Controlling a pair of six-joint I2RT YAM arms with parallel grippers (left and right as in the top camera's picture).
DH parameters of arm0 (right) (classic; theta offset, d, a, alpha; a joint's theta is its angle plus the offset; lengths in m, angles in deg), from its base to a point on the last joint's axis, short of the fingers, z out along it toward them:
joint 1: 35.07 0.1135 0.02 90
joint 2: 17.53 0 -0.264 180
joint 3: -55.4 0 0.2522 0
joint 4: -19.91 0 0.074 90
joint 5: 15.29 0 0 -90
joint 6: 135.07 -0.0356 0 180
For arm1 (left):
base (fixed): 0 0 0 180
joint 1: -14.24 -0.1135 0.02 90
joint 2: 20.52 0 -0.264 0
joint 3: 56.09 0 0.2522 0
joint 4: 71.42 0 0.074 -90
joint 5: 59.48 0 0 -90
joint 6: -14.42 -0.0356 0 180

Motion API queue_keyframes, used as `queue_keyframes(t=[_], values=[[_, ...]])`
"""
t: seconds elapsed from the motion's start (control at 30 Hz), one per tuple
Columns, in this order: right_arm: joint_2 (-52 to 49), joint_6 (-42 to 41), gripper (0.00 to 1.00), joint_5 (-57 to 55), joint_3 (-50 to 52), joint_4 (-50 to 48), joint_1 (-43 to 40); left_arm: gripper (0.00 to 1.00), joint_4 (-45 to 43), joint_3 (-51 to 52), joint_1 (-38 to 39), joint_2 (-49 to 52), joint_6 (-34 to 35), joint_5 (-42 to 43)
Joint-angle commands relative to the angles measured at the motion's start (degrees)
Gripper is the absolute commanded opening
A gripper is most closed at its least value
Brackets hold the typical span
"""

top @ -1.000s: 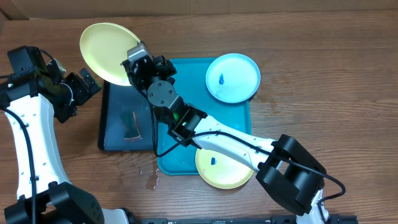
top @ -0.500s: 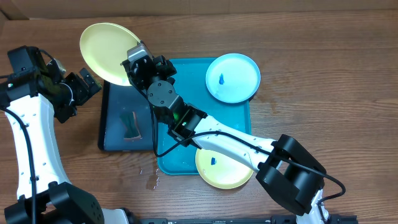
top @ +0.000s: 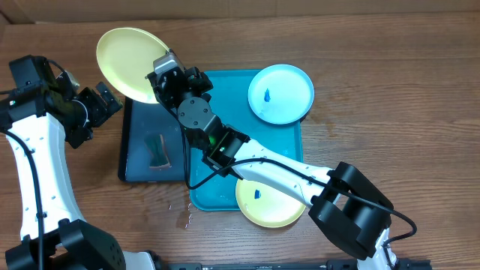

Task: Clean dirty plates on tray and stack at the side
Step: 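Carry the yellow plate with the right gripper to the table's right side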

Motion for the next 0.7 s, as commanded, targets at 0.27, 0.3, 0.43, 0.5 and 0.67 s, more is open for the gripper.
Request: queue_keyframes(t=[0.27, 0.3, 0.43, 0.5, 0.67], values=[[0.59, -2.58, 0.04, -0.94, -1.46, -0.02, -0.7, 1.0, 0.11, -0.83, 0.02, -0.37, 0.79, -0.11], [0.59, -4.52, 0.04, -0.94, -1.46, 0.55, -0.92, 1.0, 0.11, -0.83, 0.02, -0.37, 0.79, -0.11], [0.59, -13.81, 0.04, 0.52, -1.46, 6.14, -2.45, 1.0, 0.11, -0.83, 0.02, -0.37, 0.79, -0.11], [0.59, -17.94, 0.04, 3.13, -1.46, 10.27, -3.56, 1.0, 0.11, -0.83, 0.02, -0.37, 0.79, -0.11], [1.66, -27.39, 0.04, 12.28, -1.49, 19.89, -6.6, 0.99, 0.11, -0.83, 0.02, -0.37, 0.79, -0.11]])
